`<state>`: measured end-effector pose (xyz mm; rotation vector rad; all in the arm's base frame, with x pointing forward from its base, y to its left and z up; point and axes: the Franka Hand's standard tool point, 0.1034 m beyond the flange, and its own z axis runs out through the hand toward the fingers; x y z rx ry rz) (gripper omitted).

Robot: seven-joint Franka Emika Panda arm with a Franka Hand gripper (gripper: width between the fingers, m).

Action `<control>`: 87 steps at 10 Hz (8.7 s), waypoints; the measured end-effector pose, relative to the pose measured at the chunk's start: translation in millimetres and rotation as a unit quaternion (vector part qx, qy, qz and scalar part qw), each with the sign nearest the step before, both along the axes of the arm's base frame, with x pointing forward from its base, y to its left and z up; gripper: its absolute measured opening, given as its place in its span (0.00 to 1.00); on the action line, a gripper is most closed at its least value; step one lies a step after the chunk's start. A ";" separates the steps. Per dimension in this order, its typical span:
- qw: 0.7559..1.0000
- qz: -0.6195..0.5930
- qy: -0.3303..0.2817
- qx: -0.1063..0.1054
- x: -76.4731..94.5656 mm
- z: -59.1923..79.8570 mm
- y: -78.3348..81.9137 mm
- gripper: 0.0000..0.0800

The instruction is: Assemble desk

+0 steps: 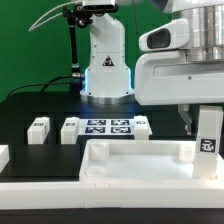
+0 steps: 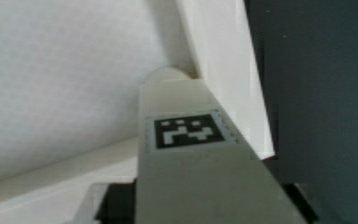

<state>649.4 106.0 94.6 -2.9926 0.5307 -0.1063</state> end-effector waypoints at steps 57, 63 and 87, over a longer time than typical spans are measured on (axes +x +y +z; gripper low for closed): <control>0.857 0.149 0.489 0.070 -225.5 -73.1 -55.0 0.81; 0.857 0.147 0.490 0.068 -232.8 -83.4 -56.6 0.54; 0.977 0.160 0.136 0.044 -91.4 68.5 -104.7 0.36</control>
Offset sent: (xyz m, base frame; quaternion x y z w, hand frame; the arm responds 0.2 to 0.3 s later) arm 0.0000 0.0000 0.0000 0.0000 0.0000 0.0000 1.0000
